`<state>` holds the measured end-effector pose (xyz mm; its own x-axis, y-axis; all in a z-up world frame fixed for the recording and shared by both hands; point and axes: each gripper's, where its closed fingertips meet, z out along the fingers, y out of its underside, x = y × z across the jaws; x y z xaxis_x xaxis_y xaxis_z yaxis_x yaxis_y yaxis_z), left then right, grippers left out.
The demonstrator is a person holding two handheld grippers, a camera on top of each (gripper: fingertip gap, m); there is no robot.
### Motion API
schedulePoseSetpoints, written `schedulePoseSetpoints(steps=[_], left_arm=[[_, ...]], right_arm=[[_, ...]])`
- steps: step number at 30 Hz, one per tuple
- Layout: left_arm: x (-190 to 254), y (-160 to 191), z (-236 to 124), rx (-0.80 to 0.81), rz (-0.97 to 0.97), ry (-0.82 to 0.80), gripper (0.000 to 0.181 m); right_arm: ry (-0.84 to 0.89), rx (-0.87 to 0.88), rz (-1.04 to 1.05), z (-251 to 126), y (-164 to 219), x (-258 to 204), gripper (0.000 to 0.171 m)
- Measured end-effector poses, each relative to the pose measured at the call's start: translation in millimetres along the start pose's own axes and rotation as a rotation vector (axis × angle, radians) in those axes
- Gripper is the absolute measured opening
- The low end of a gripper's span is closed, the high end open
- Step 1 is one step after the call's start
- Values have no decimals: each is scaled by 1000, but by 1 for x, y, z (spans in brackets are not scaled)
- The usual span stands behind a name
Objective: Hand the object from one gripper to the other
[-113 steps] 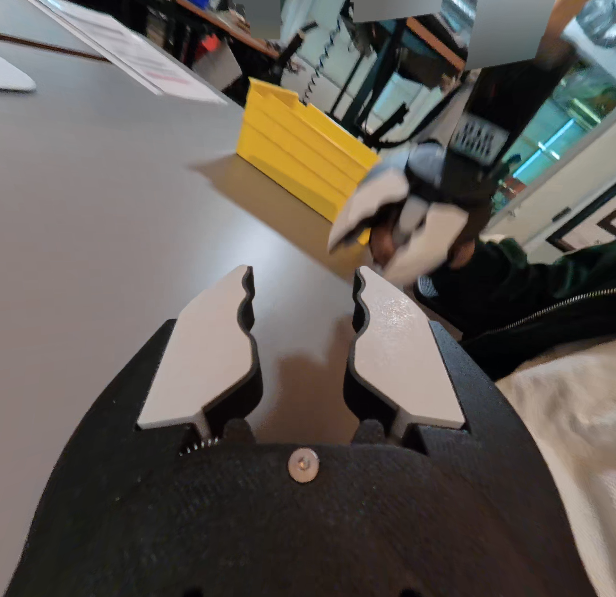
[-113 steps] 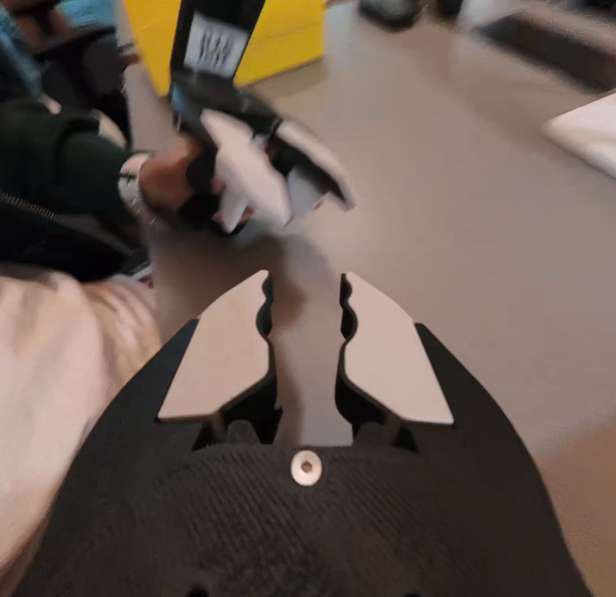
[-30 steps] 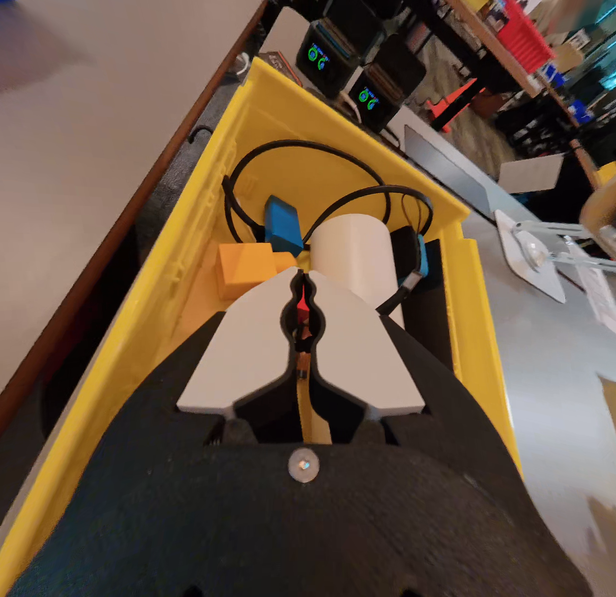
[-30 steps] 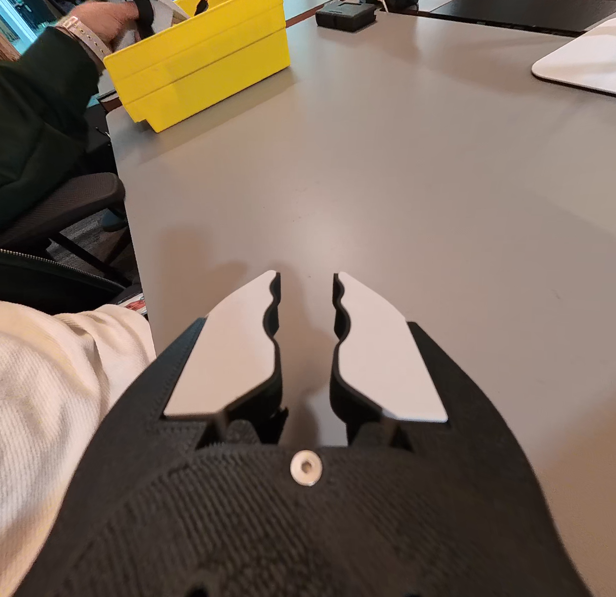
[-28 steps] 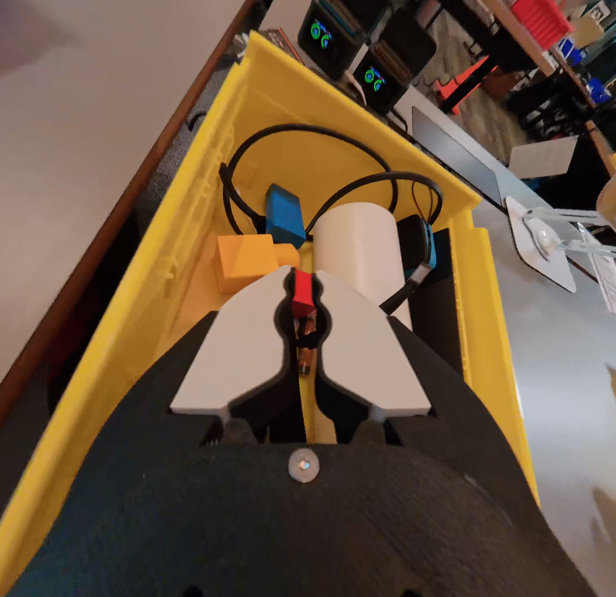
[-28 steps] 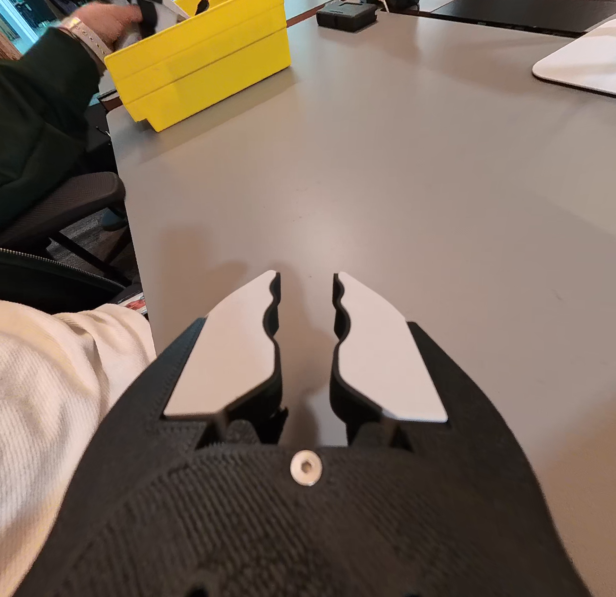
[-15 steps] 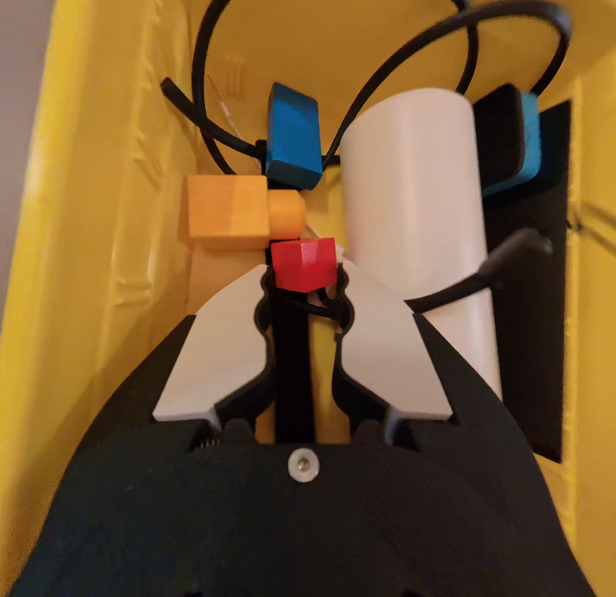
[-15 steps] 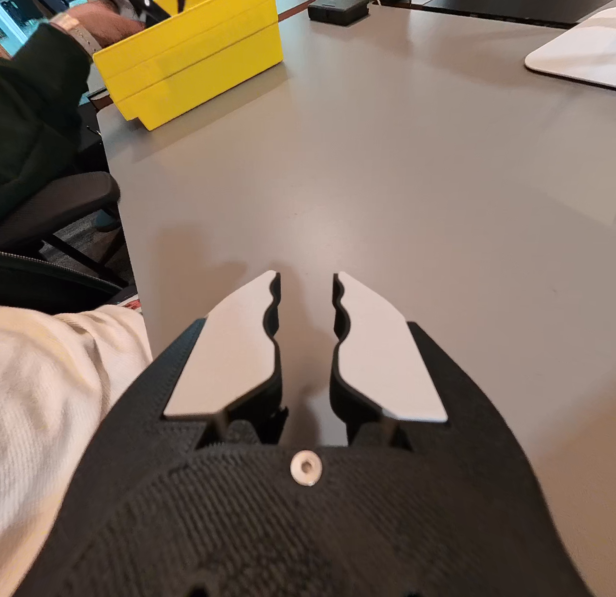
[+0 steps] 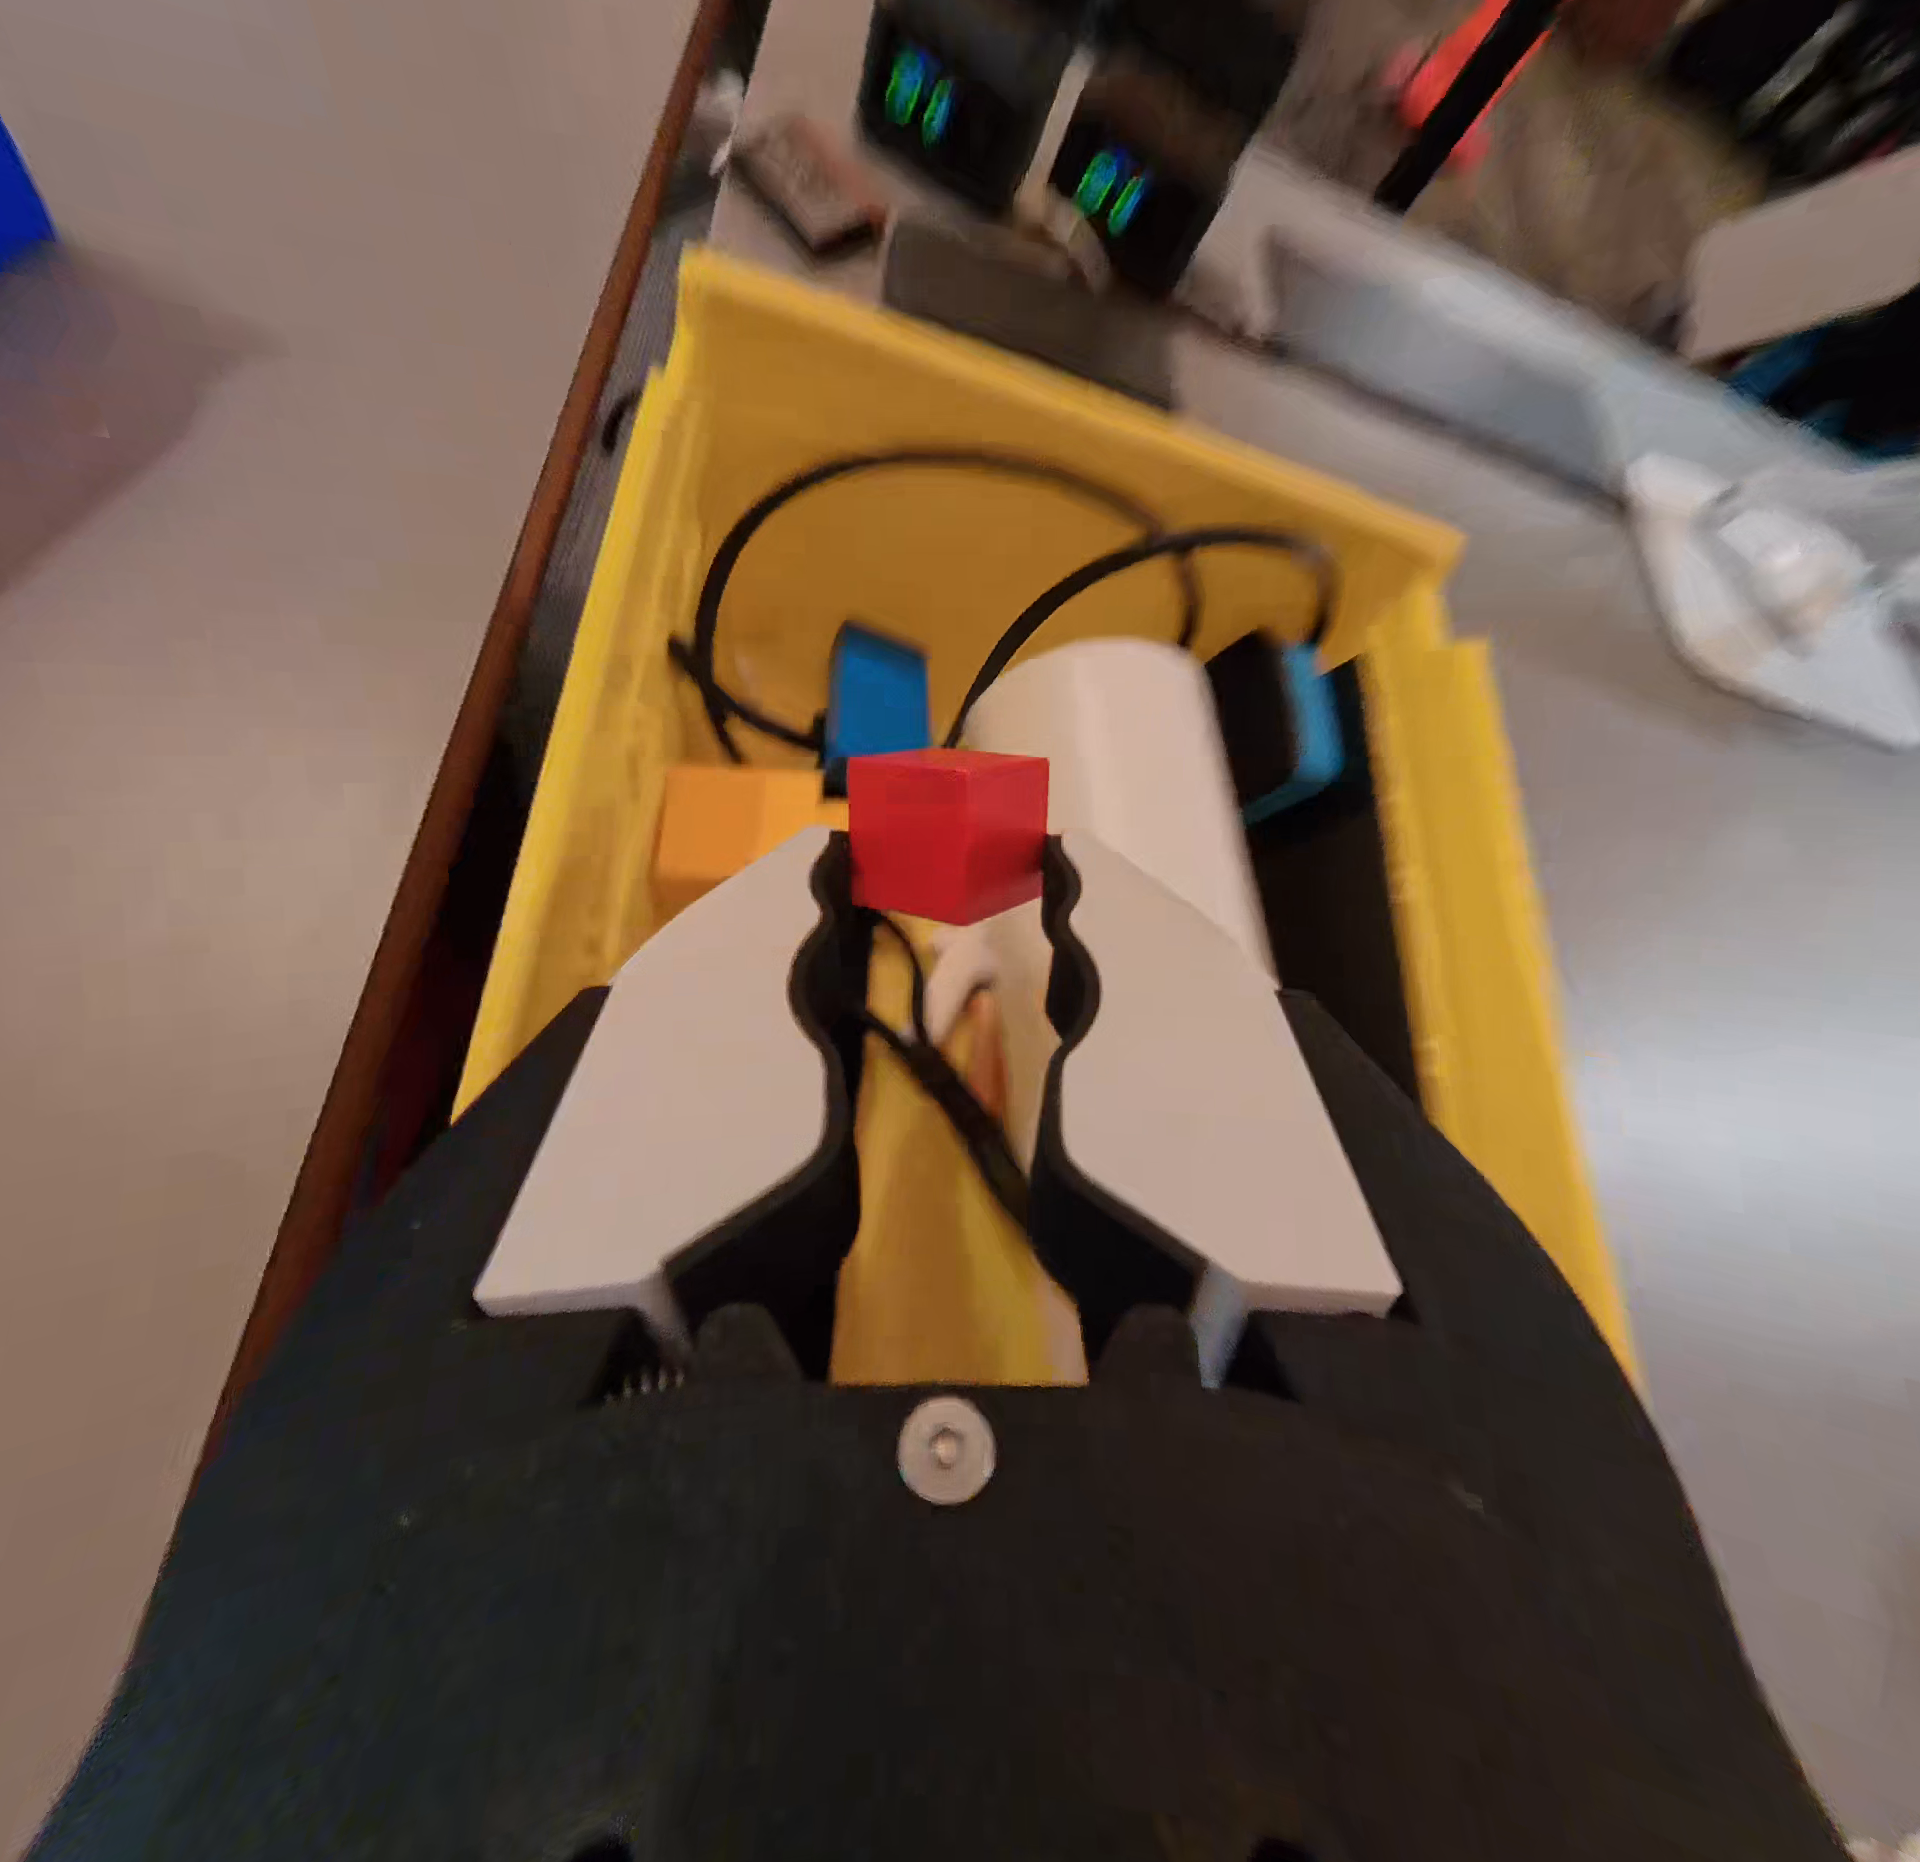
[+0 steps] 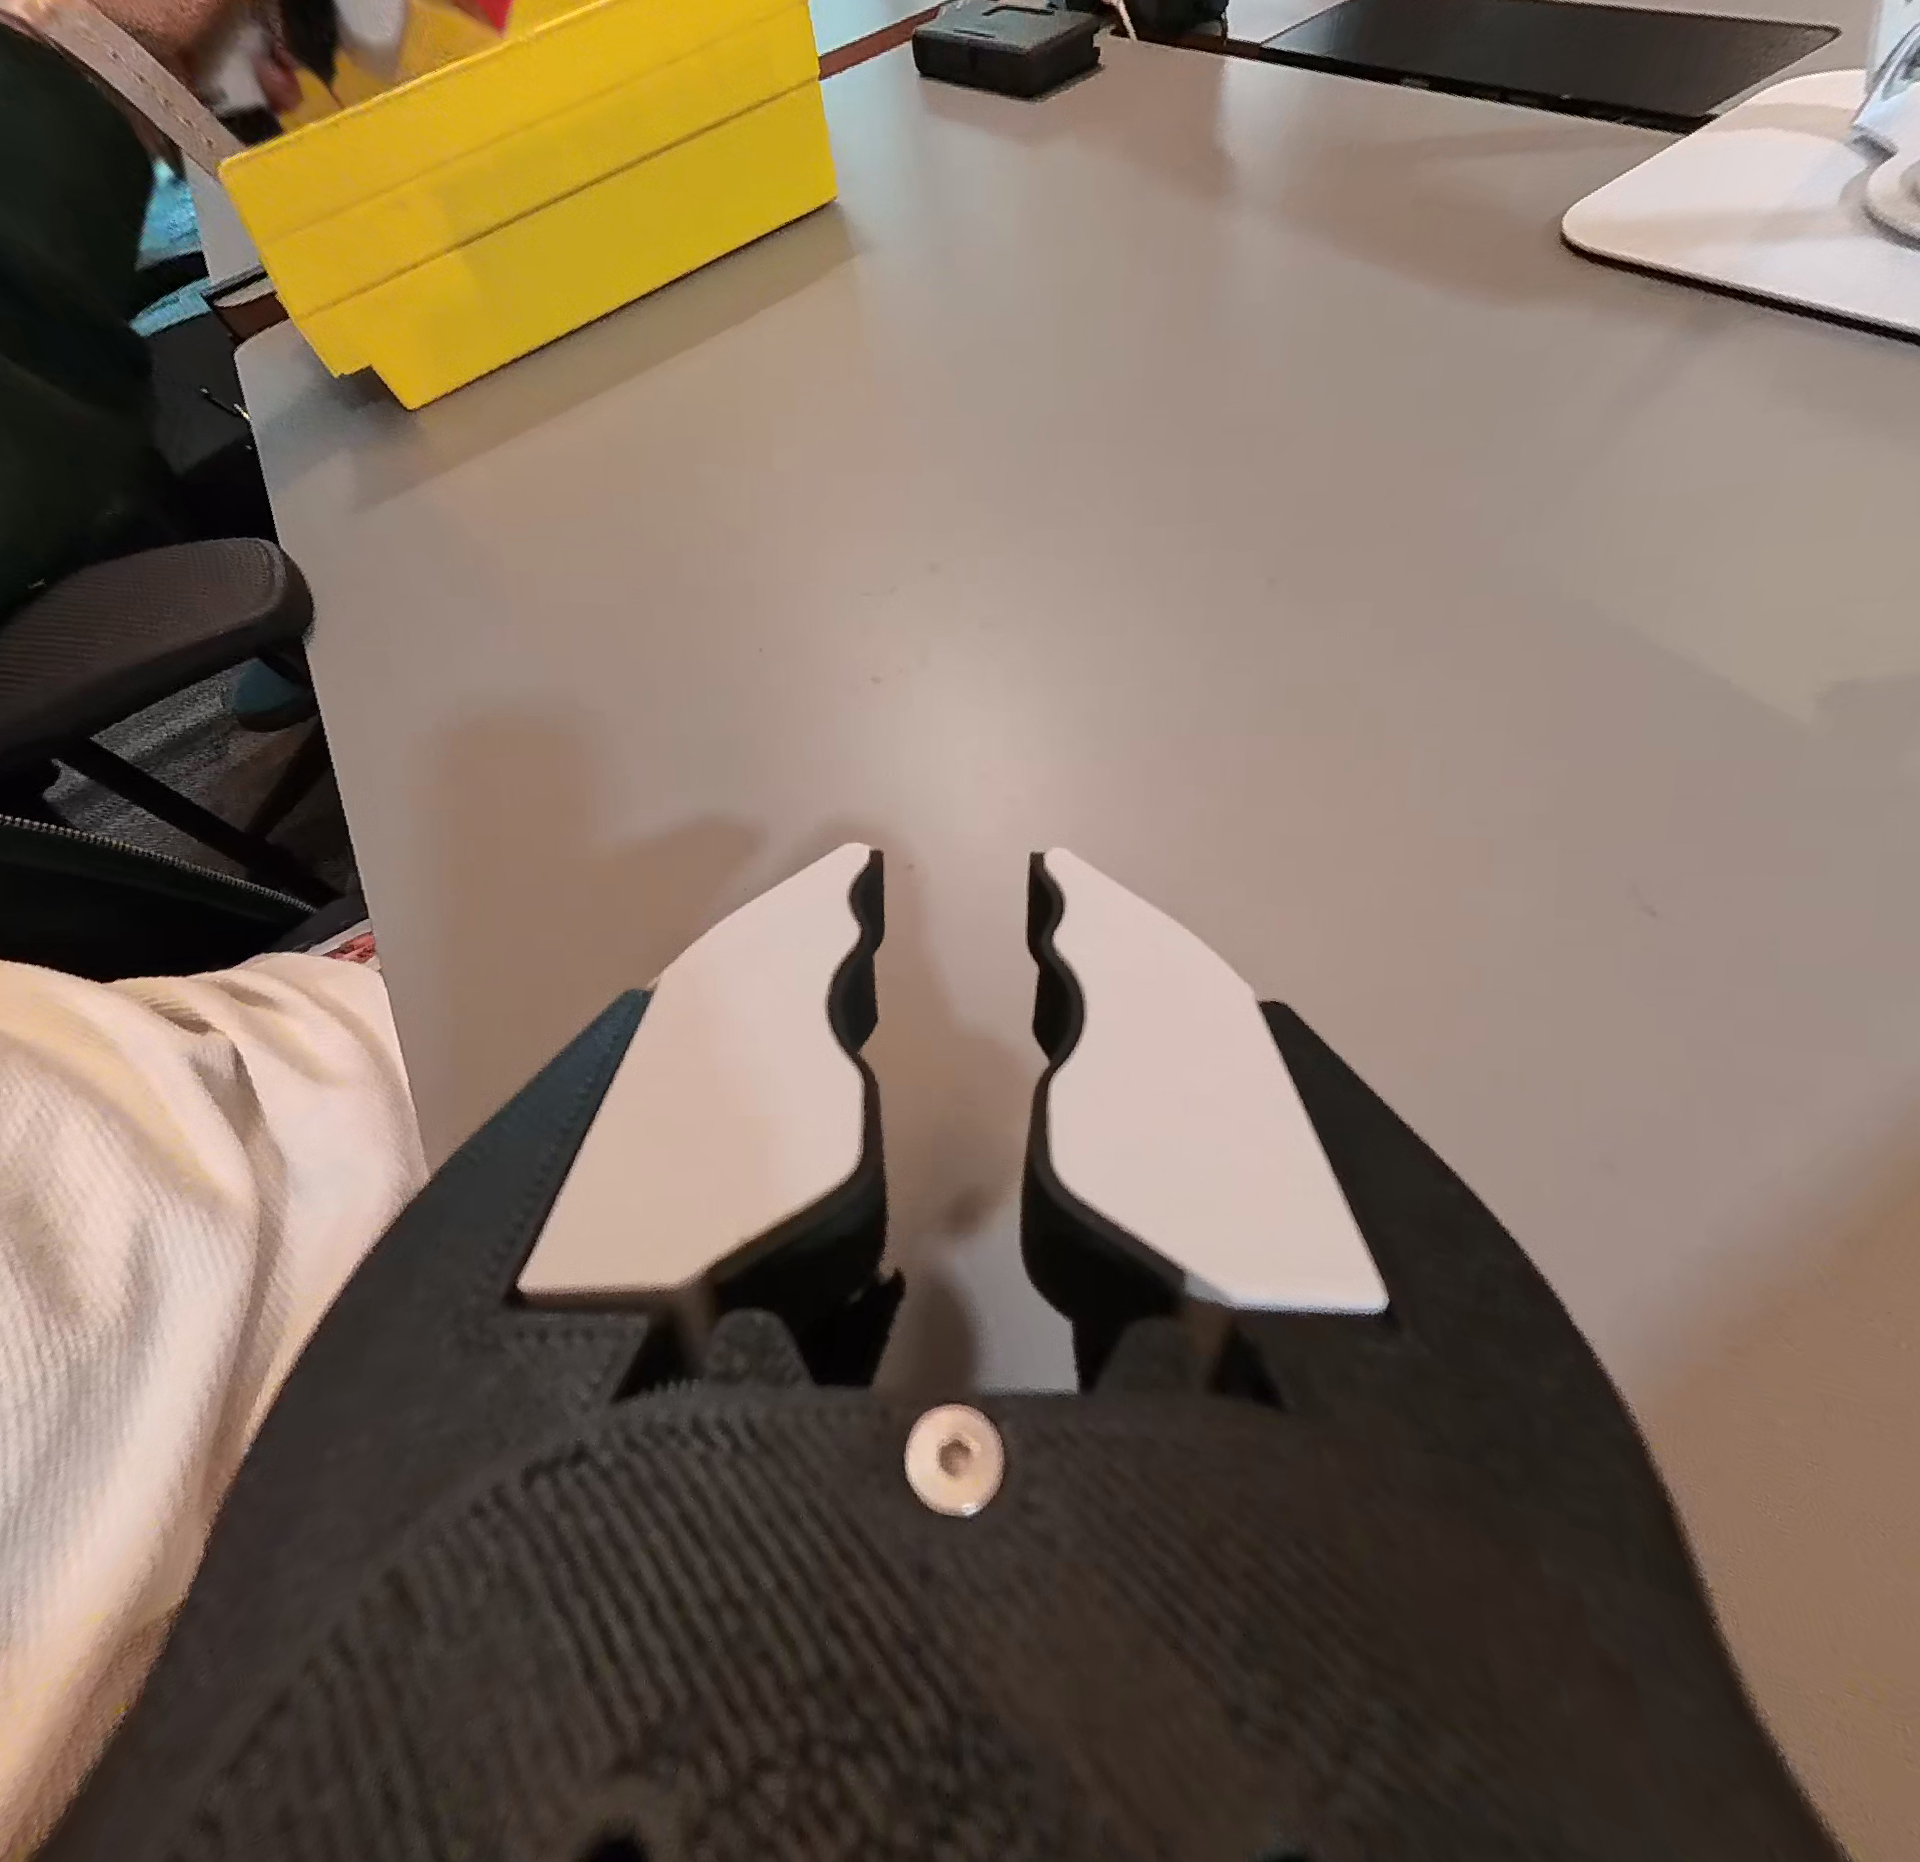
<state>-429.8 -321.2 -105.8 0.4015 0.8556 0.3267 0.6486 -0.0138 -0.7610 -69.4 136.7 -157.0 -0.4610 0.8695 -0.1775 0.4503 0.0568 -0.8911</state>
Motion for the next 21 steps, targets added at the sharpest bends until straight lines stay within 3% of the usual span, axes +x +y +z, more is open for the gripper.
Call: schedulePoseSetpoints(steps=[5,10,13,16,18,21], left_arm=[[83,-61,-62,282,-36,374,35],[219,-72,-104,341,92,773,35],[305,-48,-94,309,252,860,35],[377,-9,-59,343,427,815,35],[408,20,-24,404,495,732,35],[464,78,9,355,520,863,35]], right_arm=[[6,46,0,0,-11,-2,25],[40,231,-88,2,-79,-13,29],[-25,338,-68,11,-118,-26,32],[-100,406,4,20,-133,-29,34],[-144,447,64,18,-129,-25,38],[-148,452,102,8,-103,-4,39]])
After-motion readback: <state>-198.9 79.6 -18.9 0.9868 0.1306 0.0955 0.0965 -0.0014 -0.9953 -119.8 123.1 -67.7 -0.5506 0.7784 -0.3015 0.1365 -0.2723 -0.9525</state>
